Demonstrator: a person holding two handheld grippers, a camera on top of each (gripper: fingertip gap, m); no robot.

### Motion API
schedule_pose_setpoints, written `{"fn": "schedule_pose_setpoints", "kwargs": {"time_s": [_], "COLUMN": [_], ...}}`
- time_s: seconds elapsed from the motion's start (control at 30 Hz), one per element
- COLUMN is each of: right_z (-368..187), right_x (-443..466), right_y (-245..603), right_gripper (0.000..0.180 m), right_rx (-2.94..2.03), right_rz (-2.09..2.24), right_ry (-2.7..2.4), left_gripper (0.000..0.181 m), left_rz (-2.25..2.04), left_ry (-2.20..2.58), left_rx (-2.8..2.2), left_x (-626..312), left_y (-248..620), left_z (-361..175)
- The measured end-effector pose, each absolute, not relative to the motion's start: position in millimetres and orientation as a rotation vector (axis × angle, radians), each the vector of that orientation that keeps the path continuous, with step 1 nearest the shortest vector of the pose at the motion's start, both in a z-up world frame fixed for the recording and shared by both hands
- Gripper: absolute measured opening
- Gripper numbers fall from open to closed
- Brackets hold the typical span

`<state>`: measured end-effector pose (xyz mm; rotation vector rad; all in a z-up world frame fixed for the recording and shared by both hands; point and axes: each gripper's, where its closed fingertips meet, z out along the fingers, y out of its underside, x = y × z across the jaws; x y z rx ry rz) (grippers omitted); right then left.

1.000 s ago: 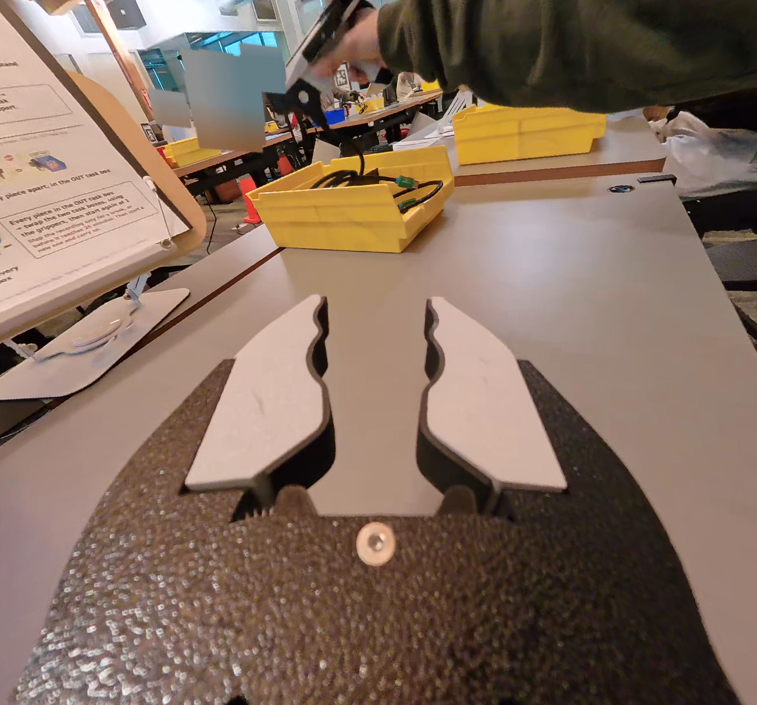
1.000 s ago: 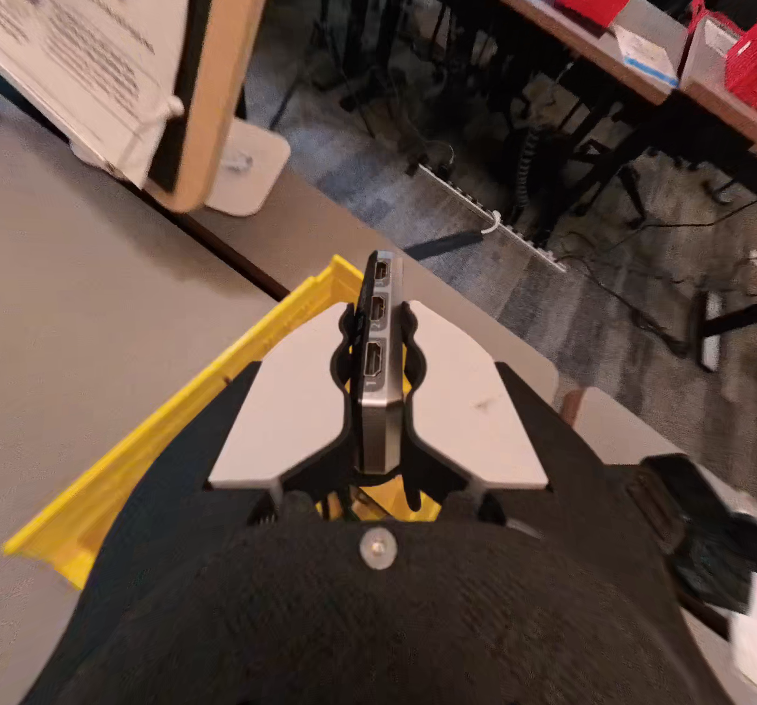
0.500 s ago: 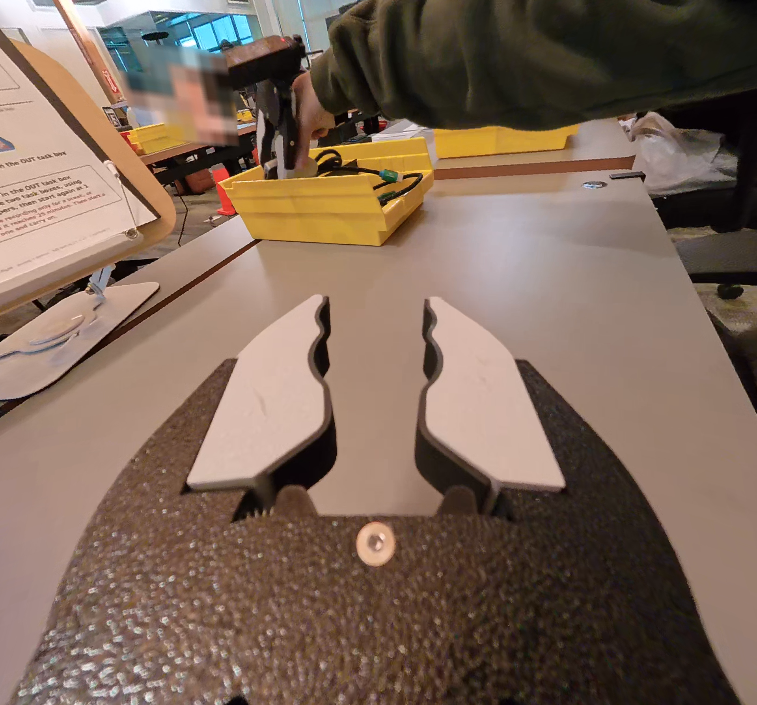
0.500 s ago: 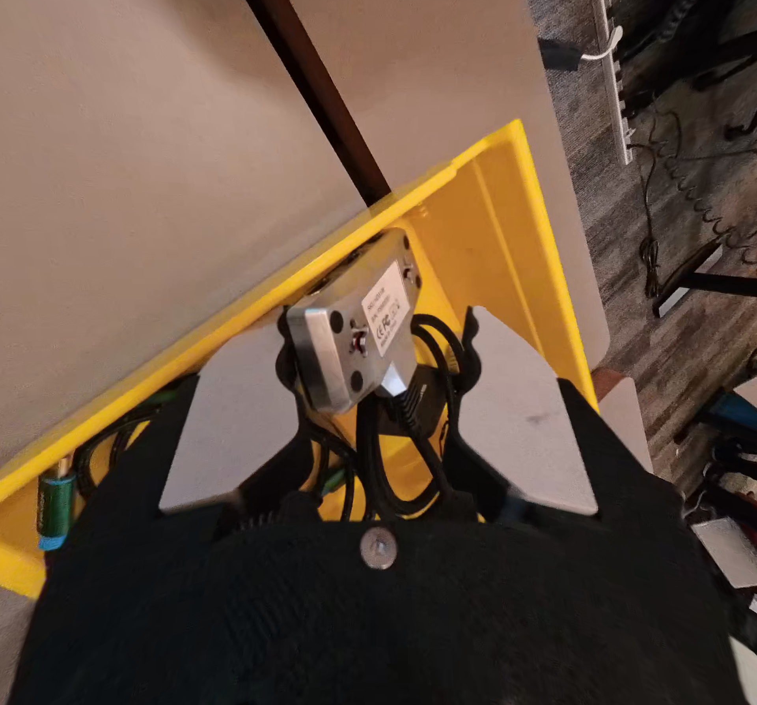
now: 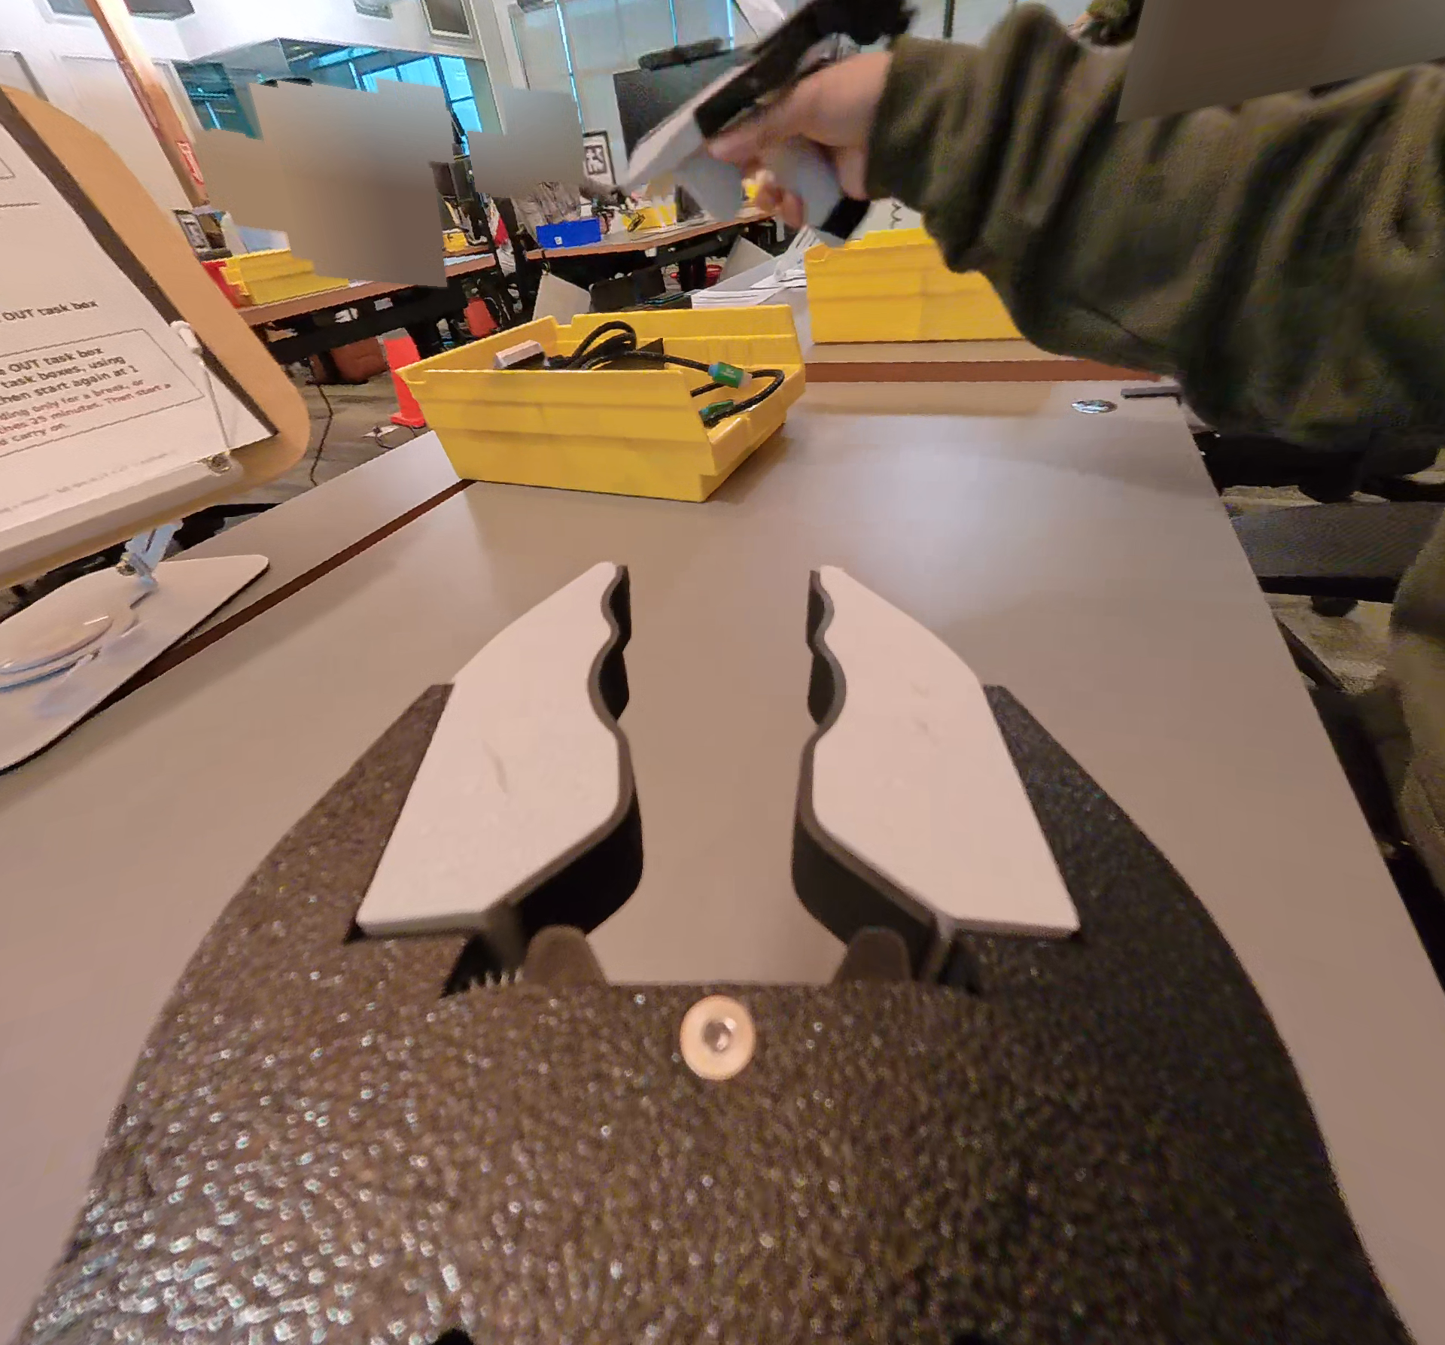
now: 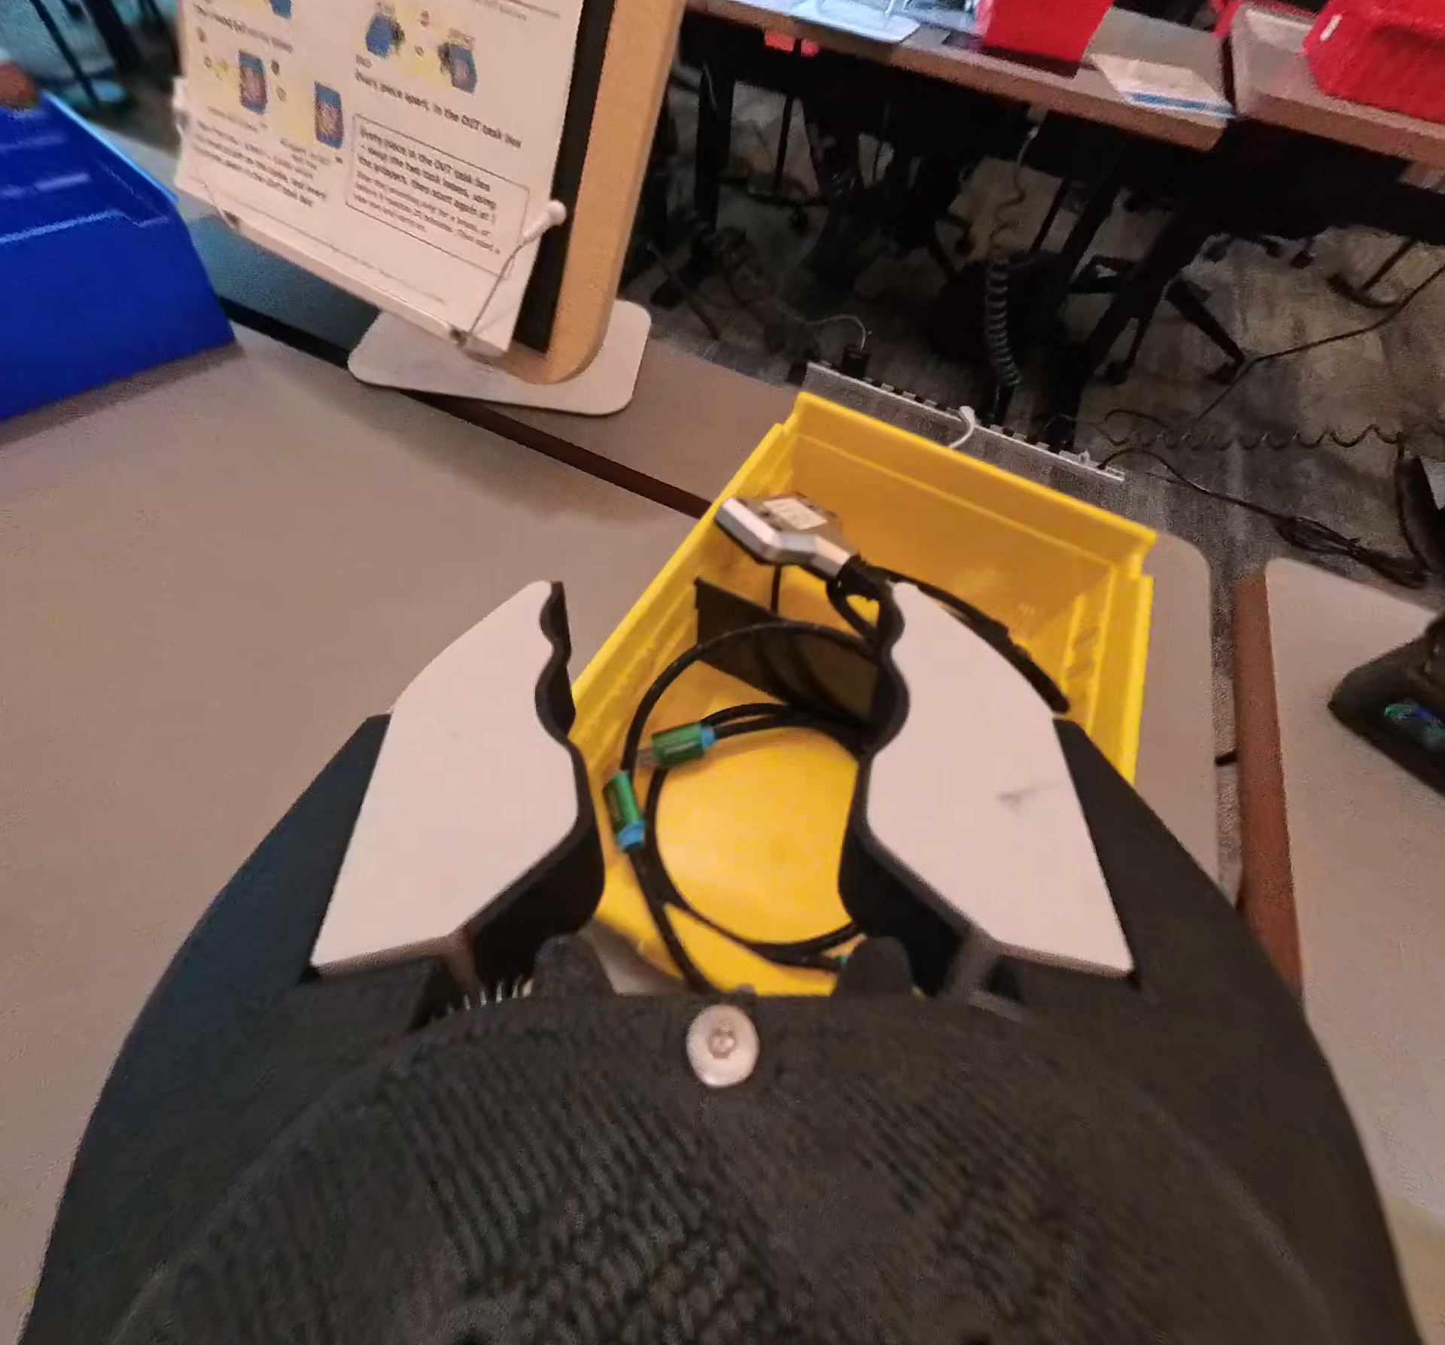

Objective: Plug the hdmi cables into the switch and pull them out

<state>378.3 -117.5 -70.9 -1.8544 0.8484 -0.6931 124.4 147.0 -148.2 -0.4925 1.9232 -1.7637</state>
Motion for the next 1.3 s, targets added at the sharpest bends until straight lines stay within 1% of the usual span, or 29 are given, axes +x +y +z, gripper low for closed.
{"fn": "schedule_pose_setpoints", "kwargs": {"time_s": [0.03,0.13,0.2,0.3,0.43,0.47,0.53,0.6,0.73,0.83,0.93,1.0,1.03,1.1,1.13,1.17,1.23,1.3], "right_z": [-75,-93,-99,-105,-110,-110,-112,-117,-126,-129,-132,-134,-136,-142,-145,-145,-147,-148], "right_x": [355,289,262,246,255,257,258,260,265,270,276,278,280,281,283,284,285,285], "right_y": [-121,-125,-132,-144,-167,-169,-175,-178,-188,-191,-197,-198,-198,-199,-200,-201,-206,-210], "right_gripper": [0.071,0.074,0.077,0.079,0.077,0.078,0.081,0.082,0.083,0.082,0.081,0.080,0.080,0.079,0.079,0.079,0.078,0.077], "right_rx": [-1.804,-1.755,-1.714,-1.660,-1.549,-1.543,-1.554,-1.578,-1.614,-1.605,-1.582,-1.569,-1.557,-1.549,-1.550,-1.550,-1.552,-1.554], "right_rz": [-0.689,-0.667,-0.711,-0.718,-0.711,-0.692,-0.695,-0.731,-0.757,-0.749,-0.744,-0.721,-0.703,-0.660,-0.651,-0.654,-0.671,-0.672], "right_ry": [0.859,0.816,0.802,0.830,0.982,1.004,1.045,1.042,1.065,1.062,1.078,1.075,1.074,1.093,1.100,1.099,1.104,1.112], "left_gripper": [0.042,0.042,0.042,0.042,0.045,0.048,0.062,0.071,0.088,0.089,0.087,0.071,0.069,0.070,0.077,0.078,0.076,0.068], "left_rz": [-1.766,-1.760,-1.777,-1.803,-1.682,-1.623,-1.504,-1.400,-1.329,-1.225,-1.059,-0.986,-0.976,-0.935,-0.880,-0.822,-0.688,-0.577], "left_ry": [1.933,1.969,1.995,1.988,1.930,1.964,2.042,2.084,2.140,2.192,2.286,2.322,2.318,2.328,2.346,2.365,2.363,2.340], "left_rx": [-0.491,-0.485,-0.490,-0.650,-0.998,-1.064,-1.149,-1.210,-1.308,-1.331,-1.366,-1.417,-1.448,-1.518,-1.549,-1.563,-1.568,-1.575], "left_x": [123,121,119,135,184,196,218,241,281,312,341,358,367,380,385,389,400,410], "left_y": [143,131,119,100,74,66,48,29,-13,-39,-59,-69,-74,-82,-84,-85,-80,-73], "left_z": [-149,-155,-158,-160,-160,-162,-165,-163,-149,-145,-159,-168,-170,-178,-184,-191,-205,-216]}}
